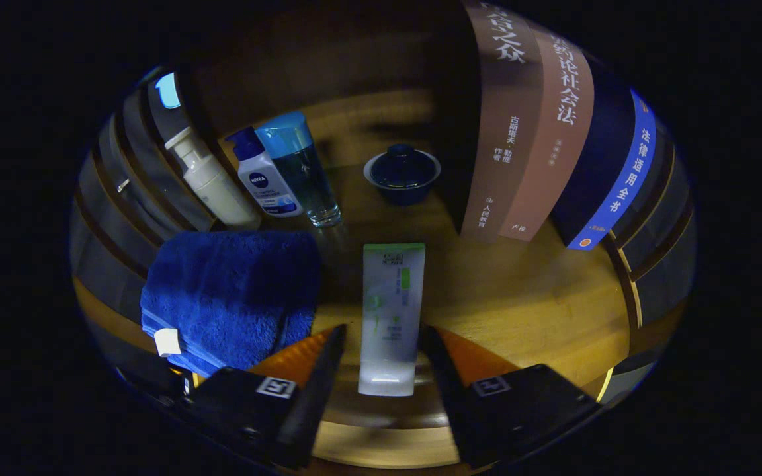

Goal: Pull open the drawer, take out the items inside it, and place them on the countertop above the cabinet.

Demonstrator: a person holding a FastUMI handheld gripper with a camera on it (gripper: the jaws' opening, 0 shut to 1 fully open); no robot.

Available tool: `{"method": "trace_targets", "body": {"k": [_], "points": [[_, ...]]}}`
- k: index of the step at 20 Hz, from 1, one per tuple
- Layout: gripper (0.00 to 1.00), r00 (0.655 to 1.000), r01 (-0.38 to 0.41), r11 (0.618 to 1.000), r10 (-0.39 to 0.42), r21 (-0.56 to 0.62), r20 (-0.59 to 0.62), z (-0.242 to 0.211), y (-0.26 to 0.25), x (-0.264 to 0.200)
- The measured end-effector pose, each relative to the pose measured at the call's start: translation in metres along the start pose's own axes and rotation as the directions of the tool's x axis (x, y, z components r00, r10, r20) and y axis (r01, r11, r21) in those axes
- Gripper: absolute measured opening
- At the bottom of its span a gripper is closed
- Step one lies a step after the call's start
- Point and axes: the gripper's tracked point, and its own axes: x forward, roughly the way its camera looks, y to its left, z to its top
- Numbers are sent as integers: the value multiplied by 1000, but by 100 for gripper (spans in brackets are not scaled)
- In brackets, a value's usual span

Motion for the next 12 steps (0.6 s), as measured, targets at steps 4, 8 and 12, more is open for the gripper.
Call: {"method": "trace_targets", "body": {"k": [4,8,12], "points": [[100,999,0,1000,0,-10,36,-4,2,-12],[100,991,-1,999,5,-34,131,-6,3,-39],[100,973,-18,1000,23,-22,228,-17,5,-77]]}}
